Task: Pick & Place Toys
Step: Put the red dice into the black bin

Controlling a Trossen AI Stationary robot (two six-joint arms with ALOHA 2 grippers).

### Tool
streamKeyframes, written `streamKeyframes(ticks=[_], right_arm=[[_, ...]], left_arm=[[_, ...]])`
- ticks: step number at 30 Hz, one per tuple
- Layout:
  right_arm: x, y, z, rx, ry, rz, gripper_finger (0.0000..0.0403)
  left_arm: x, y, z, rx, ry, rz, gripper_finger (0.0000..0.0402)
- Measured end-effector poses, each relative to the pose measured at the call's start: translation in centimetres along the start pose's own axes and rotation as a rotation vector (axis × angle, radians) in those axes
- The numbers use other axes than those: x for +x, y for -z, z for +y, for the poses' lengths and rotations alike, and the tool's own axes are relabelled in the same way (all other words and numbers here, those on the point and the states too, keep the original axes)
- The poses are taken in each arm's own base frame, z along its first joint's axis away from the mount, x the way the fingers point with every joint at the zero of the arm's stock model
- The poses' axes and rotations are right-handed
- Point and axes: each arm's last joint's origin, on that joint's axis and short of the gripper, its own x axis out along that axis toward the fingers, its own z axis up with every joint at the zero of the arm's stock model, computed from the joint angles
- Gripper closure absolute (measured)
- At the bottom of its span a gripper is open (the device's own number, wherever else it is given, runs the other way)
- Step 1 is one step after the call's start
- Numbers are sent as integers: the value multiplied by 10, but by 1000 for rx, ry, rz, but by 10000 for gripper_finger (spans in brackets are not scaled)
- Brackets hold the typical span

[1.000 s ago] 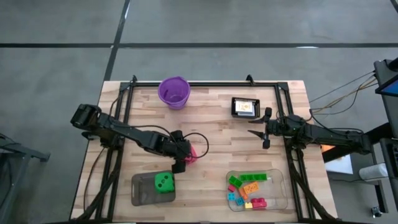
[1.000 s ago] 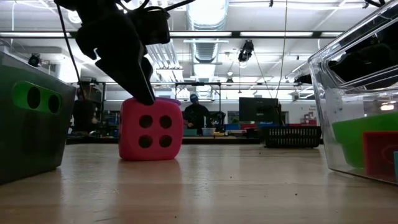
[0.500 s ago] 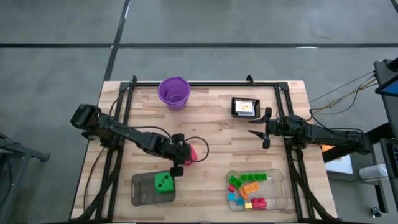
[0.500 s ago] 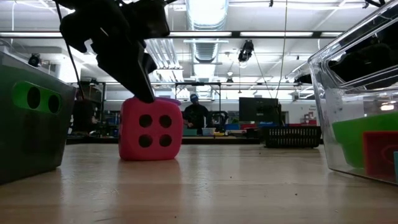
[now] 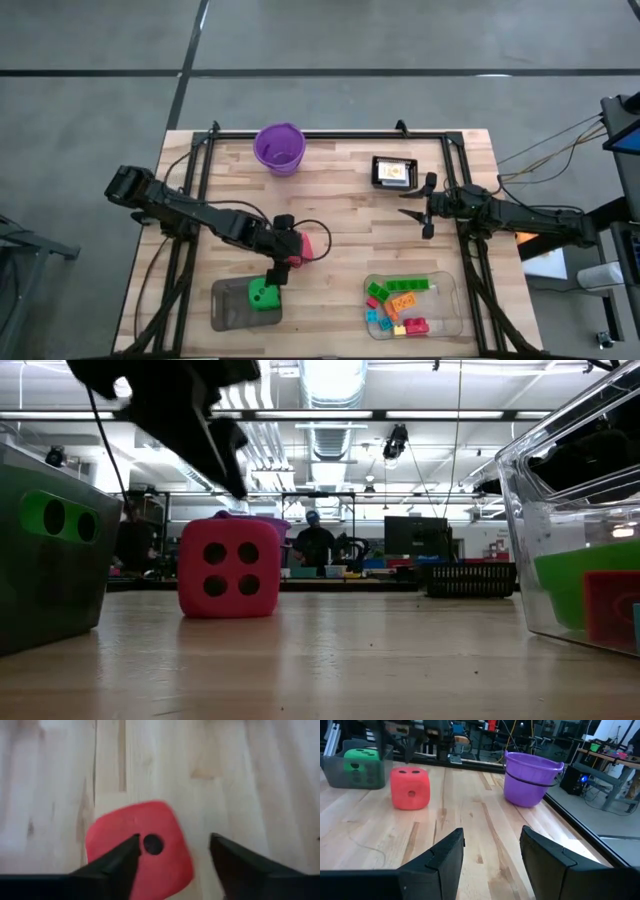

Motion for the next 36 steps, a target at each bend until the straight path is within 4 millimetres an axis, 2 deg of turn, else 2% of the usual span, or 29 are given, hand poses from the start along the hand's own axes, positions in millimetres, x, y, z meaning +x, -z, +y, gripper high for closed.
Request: streamKeyframes(ticks=[5,8,16,25,36], right_arm=[[0,0,0,0,0,0,212],[0,0,0,2,1,0,212],[0,0,-1,14,24,3,212],[0,0,-1,15,27,6,212],[0,1,-1,15,30,11,212]], left_arm=[[-12,-2,-11,4,-61,-64,54],[-10,0,-15,-34,-84,-57,12],[20,7,-17,-37,-170,17,17],[22,11,-13,-18,-287,40,6],[47,17,-1,-10,-373,122,6]])
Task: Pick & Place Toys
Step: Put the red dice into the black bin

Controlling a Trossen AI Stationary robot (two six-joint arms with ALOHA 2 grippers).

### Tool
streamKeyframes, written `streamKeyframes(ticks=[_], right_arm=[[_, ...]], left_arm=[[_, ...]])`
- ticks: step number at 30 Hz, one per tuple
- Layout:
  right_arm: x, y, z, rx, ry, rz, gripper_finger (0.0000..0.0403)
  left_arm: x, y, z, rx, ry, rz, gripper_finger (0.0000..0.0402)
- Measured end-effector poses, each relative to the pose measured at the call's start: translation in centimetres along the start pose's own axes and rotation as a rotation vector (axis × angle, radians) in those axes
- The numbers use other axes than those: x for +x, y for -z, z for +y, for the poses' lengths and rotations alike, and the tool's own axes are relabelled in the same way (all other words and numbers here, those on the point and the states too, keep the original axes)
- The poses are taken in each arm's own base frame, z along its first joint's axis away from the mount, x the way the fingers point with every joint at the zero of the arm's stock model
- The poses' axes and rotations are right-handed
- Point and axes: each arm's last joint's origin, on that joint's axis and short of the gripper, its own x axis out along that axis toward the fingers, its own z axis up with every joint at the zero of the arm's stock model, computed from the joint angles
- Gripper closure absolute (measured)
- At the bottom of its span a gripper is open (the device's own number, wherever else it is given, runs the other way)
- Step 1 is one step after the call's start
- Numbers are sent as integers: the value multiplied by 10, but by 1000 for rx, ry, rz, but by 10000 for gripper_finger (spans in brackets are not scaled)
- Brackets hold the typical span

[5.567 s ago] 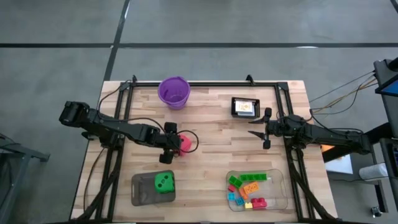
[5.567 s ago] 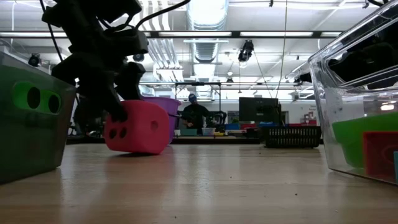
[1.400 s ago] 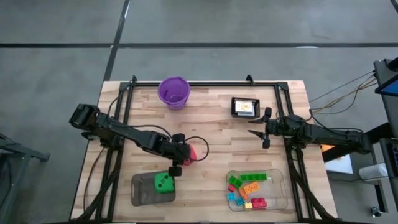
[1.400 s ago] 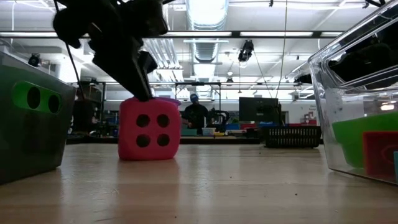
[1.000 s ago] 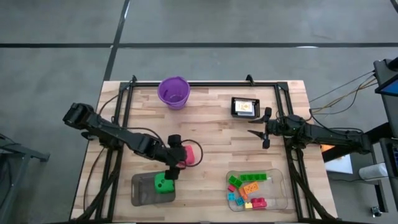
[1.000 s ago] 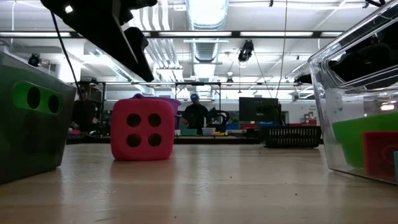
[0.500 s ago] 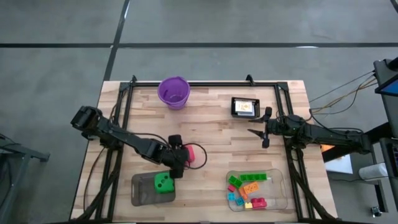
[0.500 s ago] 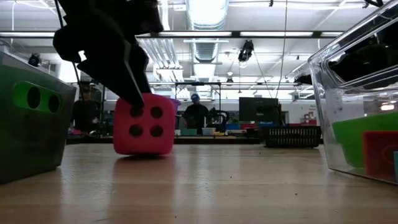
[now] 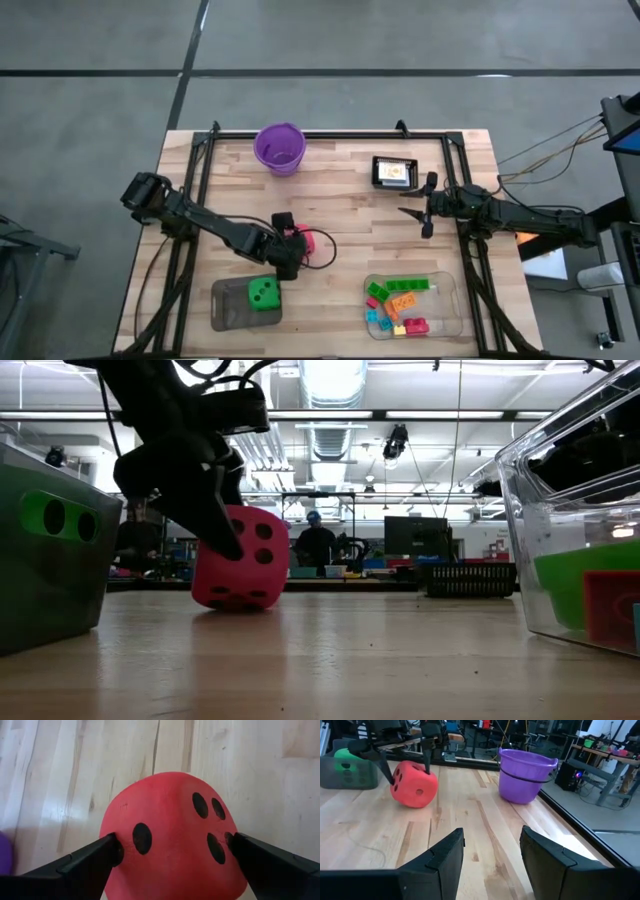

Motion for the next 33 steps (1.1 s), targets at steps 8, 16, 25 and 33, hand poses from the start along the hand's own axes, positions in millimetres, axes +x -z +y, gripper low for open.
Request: streamKeyframes(ticks=[8,16,25,33], right_arm=[[0,0,0,0,-1,6,212],[0,1,0,0,-1,7,212],[0,1,0,0,-1,9,212],[1,1,0,0,-2,12,212]], left_arm=[[0,0,1,-2,-12,2,84],[0,-1,1,-5,-22,-11,169],[-21,-9,-3,98,-107,-59,206],[-49,-12,5,67,-112,-111,232]])
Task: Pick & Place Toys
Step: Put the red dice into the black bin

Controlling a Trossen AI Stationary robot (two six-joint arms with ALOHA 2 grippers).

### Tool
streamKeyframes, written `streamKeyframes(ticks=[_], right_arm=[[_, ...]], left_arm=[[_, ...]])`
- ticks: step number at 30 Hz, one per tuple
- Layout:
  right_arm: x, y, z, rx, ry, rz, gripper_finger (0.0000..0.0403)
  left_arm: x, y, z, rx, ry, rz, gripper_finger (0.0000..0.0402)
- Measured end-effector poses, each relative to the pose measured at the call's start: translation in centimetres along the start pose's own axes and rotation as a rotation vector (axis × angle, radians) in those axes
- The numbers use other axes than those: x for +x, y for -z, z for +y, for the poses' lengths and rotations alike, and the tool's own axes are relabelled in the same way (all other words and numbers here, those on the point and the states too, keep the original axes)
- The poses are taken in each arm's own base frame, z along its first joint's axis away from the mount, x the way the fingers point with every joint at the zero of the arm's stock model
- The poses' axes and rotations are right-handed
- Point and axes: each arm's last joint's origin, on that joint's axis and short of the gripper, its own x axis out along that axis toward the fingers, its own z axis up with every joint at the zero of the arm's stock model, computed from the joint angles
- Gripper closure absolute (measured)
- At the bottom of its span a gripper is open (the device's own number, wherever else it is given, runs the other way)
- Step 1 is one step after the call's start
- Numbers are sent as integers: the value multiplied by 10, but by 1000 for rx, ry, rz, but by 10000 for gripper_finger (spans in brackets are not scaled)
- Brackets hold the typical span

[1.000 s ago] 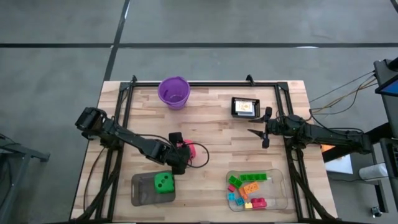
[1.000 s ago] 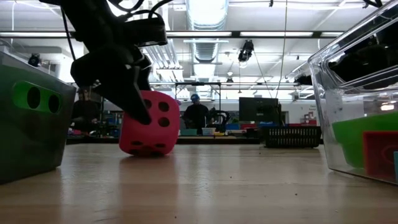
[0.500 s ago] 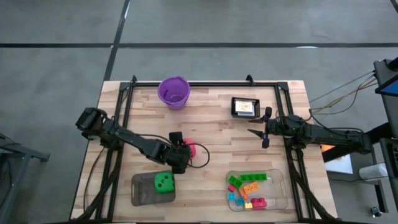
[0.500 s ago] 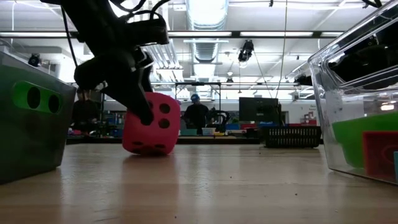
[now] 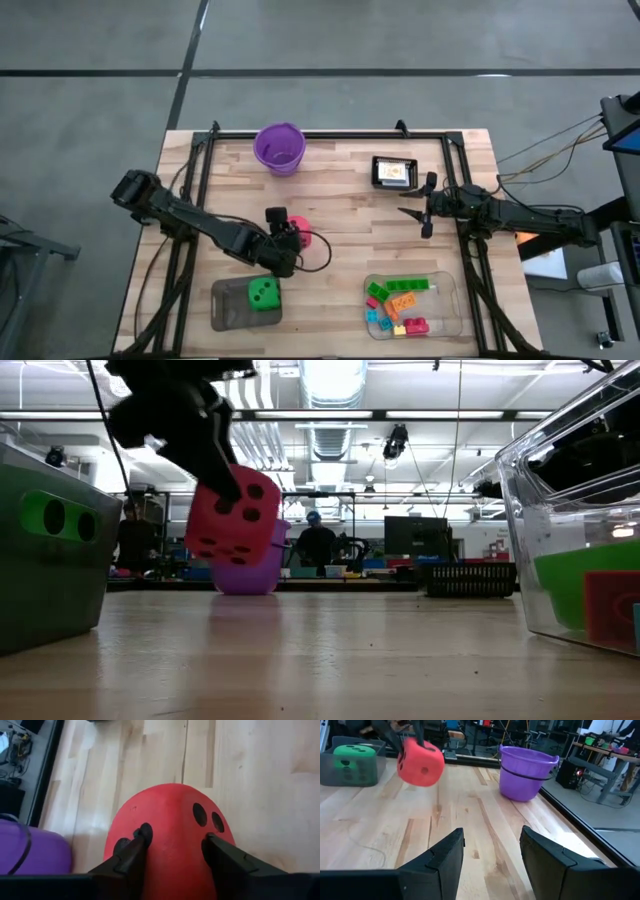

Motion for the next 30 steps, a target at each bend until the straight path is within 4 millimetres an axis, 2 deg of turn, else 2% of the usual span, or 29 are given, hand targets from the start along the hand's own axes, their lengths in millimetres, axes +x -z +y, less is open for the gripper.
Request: streamKeyframes(ticks=[4,10,16,23,26,30], right_arm=[[0,0,0,0,0,0,212],[0,0,0,0,0,2,212],[0,0,0,0,0,2,212],[0,0,0,0,0,1,212],[0,0,0,0,0,1,212],[0,0,0,0,0,-1,212]], left_arm=[[-16,2,4,0,10,-14,237],[-56,10,14,-21,54,-72,241],[-111,28,19,-18,184,-176,243],[-173,63,28,-25,419,-286,245],[-187,74,28,-31,483,-303,245],[-185,83,17,-20,502,-284,246]])
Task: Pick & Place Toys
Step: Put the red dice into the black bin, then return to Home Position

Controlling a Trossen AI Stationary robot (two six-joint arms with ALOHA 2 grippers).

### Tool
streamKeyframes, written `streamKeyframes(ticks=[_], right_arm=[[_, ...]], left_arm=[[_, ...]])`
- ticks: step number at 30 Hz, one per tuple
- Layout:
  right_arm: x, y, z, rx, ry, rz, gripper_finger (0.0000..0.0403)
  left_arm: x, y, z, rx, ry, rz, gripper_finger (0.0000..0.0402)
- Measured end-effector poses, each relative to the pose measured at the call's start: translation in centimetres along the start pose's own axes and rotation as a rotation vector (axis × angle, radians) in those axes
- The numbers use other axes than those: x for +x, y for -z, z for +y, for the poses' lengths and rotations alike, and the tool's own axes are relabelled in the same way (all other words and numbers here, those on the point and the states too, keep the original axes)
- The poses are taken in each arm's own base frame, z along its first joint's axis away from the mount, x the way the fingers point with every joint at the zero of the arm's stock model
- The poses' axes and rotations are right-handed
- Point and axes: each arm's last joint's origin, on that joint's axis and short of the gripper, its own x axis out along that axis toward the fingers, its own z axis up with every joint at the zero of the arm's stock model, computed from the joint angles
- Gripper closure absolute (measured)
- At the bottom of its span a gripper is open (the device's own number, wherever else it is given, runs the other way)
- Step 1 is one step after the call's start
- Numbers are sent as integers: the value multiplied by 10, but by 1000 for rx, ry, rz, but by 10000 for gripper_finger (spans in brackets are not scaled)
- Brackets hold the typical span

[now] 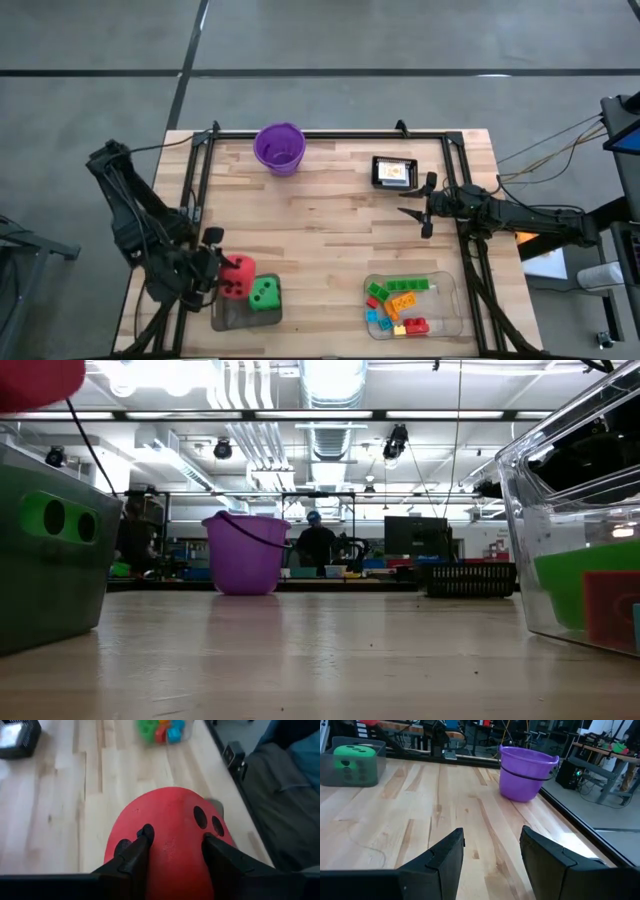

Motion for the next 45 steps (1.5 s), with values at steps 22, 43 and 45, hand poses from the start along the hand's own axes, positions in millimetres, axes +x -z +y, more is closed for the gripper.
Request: streamKeyframes(ticks=[22,43,45], right_arm=[[0,0,0,0,0,-1,212],[0,0,0,0,0,-2,212],[0,0,0,0,0,-2,212]], left_arm=[[59,64,-14,-161,146,220,250],[47,40,-16,-154,94,63,77],[42,31,-16,-122,66,2,77]])
